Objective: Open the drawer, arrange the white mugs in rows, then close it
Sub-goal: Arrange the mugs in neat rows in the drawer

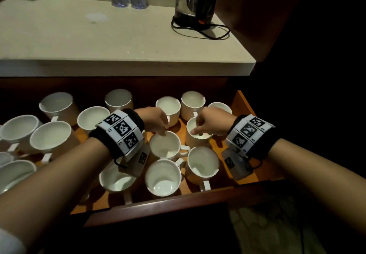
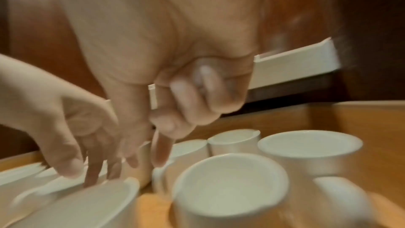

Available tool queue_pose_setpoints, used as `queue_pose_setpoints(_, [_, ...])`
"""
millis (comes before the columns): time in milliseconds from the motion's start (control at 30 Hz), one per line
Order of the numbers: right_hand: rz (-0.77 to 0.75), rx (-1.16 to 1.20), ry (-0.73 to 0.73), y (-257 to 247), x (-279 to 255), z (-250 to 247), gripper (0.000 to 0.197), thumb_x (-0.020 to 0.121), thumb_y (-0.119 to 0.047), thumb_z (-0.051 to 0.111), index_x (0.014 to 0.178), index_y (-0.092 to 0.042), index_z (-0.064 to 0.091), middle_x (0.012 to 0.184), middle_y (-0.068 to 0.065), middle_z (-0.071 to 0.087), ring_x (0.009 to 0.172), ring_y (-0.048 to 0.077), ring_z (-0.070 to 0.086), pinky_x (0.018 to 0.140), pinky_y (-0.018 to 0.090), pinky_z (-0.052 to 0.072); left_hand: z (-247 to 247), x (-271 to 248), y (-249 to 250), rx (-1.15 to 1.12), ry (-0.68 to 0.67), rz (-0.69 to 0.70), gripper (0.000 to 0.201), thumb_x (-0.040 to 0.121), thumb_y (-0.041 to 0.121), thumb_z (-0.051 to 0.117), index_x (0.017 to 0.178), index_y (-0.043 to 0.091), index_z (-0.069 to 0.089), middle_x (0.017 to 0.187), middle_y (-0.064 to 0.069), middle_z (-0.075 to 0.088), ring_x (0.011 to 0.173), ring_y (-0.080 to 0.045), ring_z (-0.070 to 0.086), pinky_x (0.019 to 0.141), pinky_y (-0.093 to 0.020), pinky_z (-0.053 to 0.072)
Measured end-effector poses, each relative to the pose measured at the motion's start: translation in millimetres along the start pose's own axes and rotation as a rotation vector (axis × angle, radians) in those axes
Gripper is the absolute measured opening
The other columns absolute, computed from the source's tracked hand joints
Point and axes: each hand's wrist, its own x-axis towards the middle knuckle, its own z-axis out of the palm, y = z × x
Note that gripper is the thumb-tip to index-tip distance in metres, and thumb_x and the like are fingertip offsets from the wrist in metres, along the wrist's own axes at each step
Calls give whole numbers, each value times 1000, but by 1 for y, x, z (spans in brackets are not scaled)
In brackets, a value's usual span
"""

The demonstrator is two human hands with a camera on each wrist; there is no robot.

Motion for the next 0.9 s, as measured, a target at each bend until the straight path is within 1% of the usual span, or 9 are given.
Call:
queue_pose_setpoints(67, [-40, 5, -9, -13, 8, 6, 32, 83, -40, 67, 85, -9, 72, 78, 5, 65, 71, 17, 55, 59, 26, 38, 3, -6, -4, 38, -3, -7, 45, 83, 17, 68, 127, 13, 58, 119, -6, 65, 98, -19, 61, 76, -23, 44])
queue_pose_setpoints(167, [-52, 1, -19, -31, 21, 20, 35, 83, -43, 65, 100, -13, 69, 99, 6, 68, 92, 22, 60, 71, 29, 42, 7, -12, -9, 82, 25, -27, 42, 84, 16, 68, 125, 13, 61, 123, -5, 63, 110, -20, 59, 79, -23, 42])
queue_pose_setpoints(333, [-24, 23, 0, -48, 37, 29, 28, 88, -27, 61, 108, -10, 67, 109, 9, 68, 103, 26, 62, 87, 36, 50, 11, -9, -13, 68, 30, -73, 34, 85, 13, 65, 118, 8, 64, 115, -10, 67, 104, -24, 65, 82, -28, 51])
queue_pose_setpoints(400, [7, 24, 8, -49, 41, 31, 21, 86, -15, 59, 104, -8, 70, 106, 11, 69, 102, 28, 63, 86, 35, 51, 12, -6, -13, 64, 57, -62, 32, 86, 12, 63, 117, 6, 64, 114, -12, 67, 104, -25, 66, 82, -29, 51])
queue_pose_setpoints(533, [70, 49, 12, -47, 44, 31, 16, 84, -5, 56, 92, -3, 69, 91, 12, 69, 86, 26, 63, 69, 28, 45, 13, 1, -20, -8, 129, -58, 26, 85, 8, 61, 110, 4, 67, 108, -13, 70, 97, -26, 68, 84, -31, 54])
queue_pose_setpoints(633, [137, 71, 25, -42, 43, 29, 12, 83, -5, 56, 71, -7, 57, 74, 9, 57, 77, 26, 55, 59, 27, 36, 12, 4, -24, -138, 138, -68, 21, 85, 4, 60, 105, 3, 69, 98, -14, 73, 72, -21, 69, 78, -33, 58])
queue_pose_setpoints(700, [165, 96, 28, -40, 42, 29, 4, 83, -7, 58, 83, -8, 54, 88, 13, 58, 91, 31, 57, 61, 29, 33, 12, 4, -24, -222, 97, -72, 21, 87, 1, 59, 105, 1, 68, 94, -15, 73, 58, -15, 65, 67, -29, 58])
queue_pose_setpoints(767, [184, 122, 27, -41, 39, 29, 27, 84, -7, 59, 110, -4, 52, 108, 17, 60, 105, 32, 57, 67, 29, 34, 12, 2, -23, -261, 82, -81, 21, 88, 1, 58, 108, 0, 66, 94, -17, 73, 61, -16, 66, 64, -27, 57])
queue_pose_setpoints(900, [191, 116, 28, -44, 38, 33, 40, 87, -6, 55, 124, -1, 40, 118, 20, 57, 112, 33, 53, 71, 31, 37, 17, 0, -20, -261, 96, -89, 26, 89, 3, 56, 114, -2, 60, 100, -18, 72, 88, -27, 71, 81, -40, 59])
